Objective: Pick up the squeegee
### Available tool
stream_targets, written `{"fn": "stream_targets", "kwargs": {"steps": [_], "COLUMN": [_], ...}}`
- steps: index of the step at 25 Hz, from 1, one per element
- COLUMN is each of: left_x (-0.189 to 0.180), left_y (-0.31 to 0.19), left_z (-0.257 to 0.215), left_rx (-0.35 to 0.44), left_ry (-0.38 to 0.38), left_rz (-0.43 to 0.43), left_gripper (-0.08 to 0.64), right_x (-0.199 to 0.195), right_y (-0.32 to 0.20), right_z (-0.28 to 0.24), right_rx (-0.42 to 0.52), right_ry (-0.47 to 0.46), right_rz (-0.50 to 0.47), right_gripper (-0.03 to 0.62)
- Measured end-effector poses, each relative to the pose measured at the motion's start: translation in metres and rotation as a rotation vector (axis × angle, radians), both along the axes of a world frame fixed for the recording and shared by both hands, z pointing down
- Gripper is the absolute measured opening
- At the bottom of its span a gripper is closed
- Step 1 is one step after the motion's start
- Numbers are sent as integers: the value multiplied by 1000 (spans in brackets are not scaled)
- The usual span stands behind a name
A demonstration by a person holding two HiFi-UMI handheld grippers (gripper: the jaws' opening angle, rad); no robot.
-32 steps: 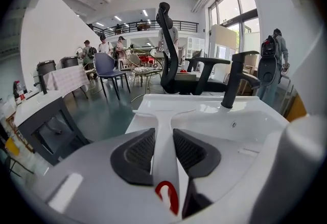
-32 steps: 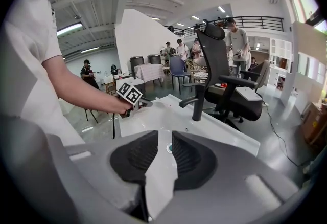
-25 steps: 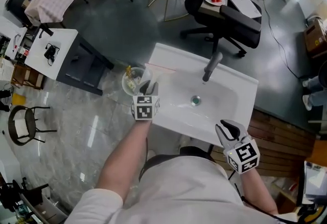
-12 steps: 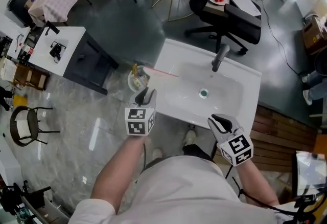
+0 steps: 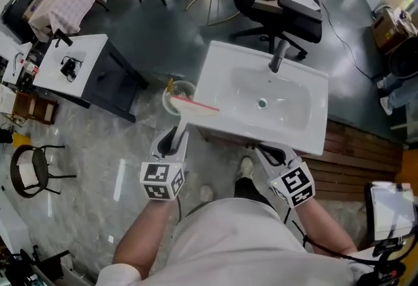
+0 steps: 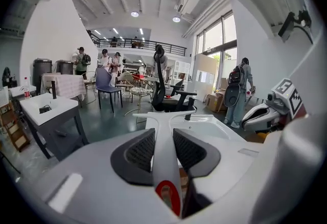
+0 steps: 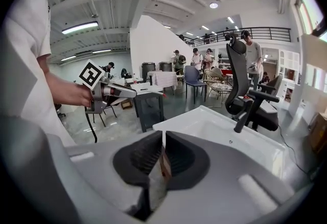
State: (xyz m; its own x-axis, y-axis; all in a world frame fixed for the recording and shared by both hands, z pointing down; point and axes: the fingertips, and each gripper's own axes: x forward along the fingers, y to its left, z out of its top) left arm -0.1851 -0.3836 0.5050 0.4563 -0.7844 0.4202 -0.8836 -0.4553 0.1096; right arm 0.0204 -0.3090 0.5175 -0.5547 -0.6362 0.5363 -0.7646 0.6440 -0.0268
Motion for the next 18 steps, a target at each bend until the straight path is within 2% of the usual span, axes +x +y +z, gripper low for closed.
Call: {"fn": "stream_targets", "kwargs": {"steps": [6,18], "left_x": [-36,-83], "left_y": [50,115], "left_z": [-23,-46], "left_rx": [23,65], "left_ry": [35,9], "left_rz": [1,63], "left_gripper": [118,118], "right_x": [-34,-86], "right_y": [35,76], "right_z": [-3,-12], "right_rx": [18,53], "right_ry": [7,5], "right_rz": [13,48], "right_gripper": [11,6]}}
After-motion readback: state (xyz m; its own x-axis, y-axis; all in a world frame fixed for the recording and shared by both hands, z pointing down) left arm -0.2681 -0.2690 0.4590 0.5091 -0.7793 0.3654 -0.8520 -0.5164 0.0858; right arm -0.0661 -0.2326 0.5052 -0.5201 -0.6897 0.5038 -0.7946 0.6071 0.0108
